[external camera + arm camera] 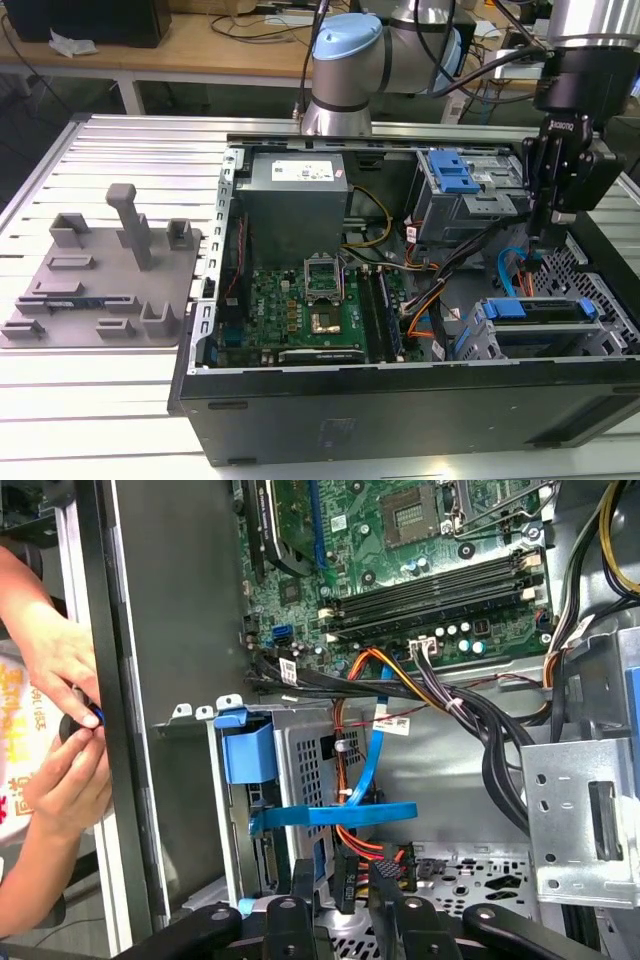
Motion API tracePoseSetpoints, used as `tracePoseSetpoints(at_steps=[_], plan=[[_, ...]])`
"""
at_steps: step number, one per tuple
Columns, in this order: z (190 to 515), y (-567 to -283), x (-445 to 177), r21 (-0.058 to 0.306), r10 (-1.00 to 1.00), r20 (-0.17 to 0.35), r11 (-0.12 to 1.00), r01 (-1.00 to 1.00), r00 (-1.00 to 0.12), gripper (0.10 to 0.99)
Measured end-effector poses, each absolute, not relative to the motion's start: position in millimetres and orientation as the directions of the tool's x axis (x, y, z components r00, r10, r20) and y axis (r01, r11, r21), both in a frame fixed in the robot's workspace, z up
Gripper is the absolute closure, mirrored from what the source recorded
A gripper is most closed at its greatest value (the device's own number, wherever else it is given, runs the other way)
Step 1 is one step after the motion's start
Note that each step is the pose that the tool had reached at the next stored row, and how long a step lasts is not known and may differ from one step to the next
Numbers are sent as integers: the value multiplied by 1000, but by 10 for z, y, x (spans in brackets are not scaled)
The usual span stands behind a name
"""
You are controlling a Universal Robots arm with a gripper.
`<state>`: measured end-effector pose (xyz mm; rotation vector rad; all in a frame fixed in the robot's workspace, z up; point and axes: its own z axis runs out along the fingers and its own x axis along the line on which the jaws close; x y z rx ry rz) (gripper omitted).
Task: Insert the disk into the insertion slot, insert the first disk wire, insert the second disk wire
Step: 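Insert the first disk wire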
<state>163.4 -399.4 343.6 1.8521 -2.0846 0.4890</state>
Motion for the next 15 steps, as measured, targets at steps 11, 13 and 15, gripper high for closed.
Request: tracePoseSetpoints(at_steps=[11, 13, 15], plan=[[3403, -3972, 1599, -78, -877, 458, 124, -989, -146, 733], [3391, -3970, 1599, -79, -874, 464, 125, -989, -148, 733], [3381, -3969, 1600, -79, -873, 465, 126, -989, -148, 733]])
